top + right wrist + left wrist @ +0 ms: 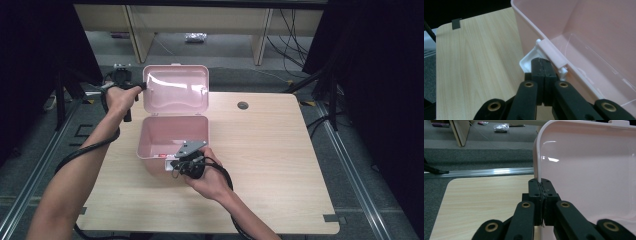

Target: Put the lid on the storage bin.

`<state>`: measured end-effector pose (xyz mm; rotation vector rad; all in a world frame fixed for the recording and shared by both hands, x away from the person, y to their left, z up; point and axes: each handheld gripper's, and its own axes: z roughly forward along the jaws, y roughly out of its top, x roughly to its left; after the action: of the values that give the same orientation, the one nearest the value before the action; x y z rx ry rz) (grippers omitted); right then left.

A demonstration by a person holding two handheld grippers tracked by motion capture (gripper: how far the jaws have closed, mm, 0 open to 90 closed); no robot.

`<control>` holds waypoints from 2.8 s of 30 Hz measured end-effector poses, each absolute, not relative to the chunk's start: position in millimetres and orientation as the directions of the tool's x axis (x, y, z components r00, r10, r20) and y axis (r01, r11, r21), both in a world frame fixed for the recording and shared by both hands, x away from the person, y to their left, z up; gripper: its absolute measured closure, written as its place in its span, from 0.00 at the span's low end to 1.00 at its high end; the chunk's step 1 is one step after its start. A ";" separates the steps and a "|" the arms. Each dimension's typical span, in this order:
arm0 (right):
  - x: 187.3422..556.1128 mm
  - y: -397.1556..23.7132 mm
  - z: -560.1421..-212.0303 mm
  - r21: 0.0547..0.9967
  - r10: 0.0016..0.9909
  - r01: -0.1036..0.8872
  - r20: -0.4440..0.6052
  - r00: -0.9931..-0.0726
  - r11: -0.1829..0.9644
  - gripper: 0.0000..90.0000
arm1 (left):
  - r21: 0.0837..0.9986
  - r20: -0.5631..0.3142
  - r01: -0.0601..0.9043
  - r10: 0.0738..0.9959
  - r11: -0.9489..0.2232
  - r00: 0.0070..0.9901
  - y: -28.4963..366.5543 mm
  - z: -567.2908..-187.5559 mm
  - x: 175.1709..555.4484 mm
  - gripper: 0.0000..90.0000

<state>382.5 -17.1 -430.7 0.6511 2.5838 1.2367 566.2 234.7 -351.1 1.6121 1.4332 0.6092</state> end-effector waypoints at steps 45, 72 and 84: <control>389.2 -18.0 -428.4 0.771 0.476 0.325 0.032 -0.879 0.547 1.00 | 0.892 -0.150 0.451 0.963 0.034 0.223 237.6 -347.7 537.4 0.98; 389.6 -15.8 -428.2 0.774 0.495 0.336 0.034 -0.868 0.537 1.00 | 0.907 -0.127 0.420 0.964 0.018 0.233 236.0 -348.5 529.3 0.98; 390.8 -16.8 -427.7 0.770 0.491 0.338 0.036 -0.871 0.542 1.00 | 0.918 -0.119 0.395 0.963 0.014 0.241 236.5 -349.8 522.5 0.98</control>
<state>390.8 -16.8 -427.7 0.7042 2.5934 1.2345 522.5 236.5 -349.8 1.5532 1.3149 0.7428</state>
